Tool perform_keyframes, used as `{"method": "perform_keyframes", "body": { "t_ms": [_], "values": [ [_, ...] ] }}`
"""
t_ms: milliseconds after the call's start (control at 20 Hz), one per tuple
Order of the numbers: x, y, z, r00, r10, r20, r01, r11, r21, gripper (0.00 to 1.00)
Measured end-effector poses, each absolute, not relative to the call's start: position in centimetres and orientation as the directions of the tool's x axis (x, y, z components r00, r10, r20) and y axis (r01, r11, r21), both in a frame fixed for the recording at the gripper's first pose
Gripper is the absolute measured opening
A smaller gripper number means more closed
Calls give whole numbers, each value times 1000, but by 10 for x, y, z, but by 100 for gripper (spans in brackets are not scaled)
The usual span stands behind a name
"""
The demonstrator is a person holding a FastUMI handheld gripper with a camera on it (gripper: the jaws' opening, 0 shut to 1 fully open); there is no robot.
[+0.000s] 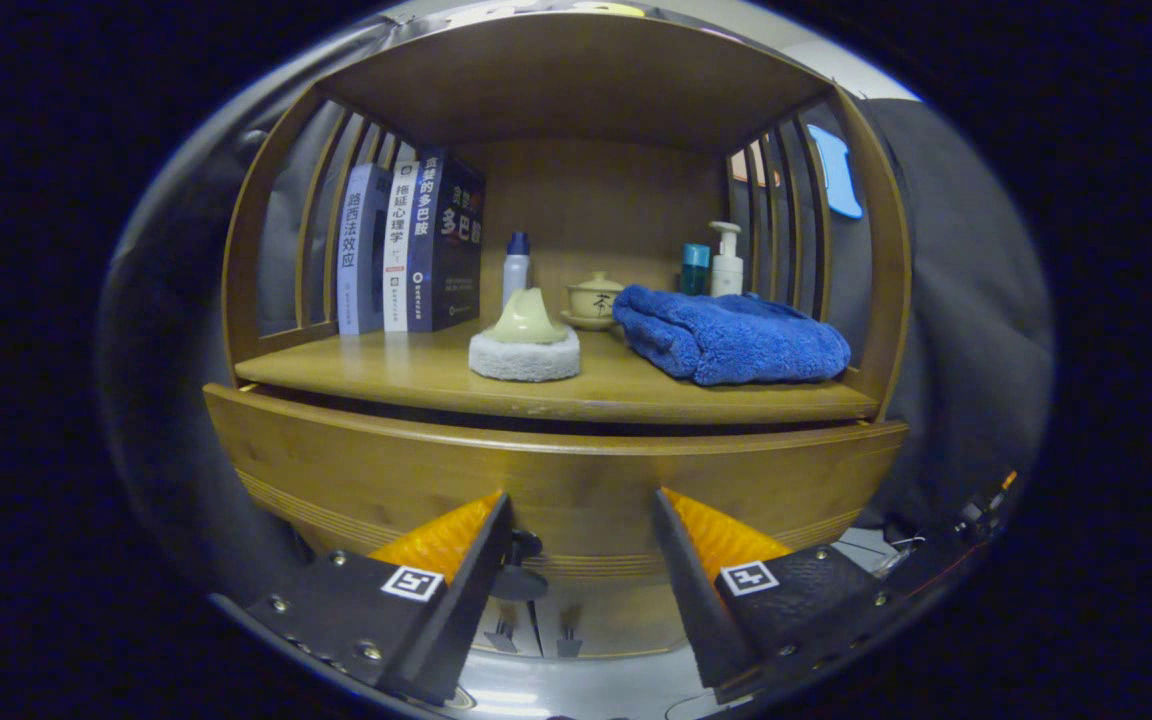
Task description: Pull open the drawer, take out the items inside it, and place them on the countertop above the cabinet.
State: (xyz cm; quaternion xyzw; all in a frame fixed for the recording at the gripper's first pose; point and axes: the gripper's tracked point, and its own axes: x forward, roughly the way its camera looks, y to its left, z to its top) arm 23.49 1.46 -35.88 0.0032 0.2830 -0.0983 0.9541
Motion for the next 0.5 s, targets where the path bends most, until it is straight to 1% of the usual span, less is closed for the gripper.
{"method": "perform_keyframes", "body": {
  "t_ms": [250, 500],
  "values": [
    [251, 14, -363, 816, -191, -545, 196, 979, -51, 86],
    [252, 16, -365, 818, -205, -537, 201, 977, -66, 87]
  ]
}}
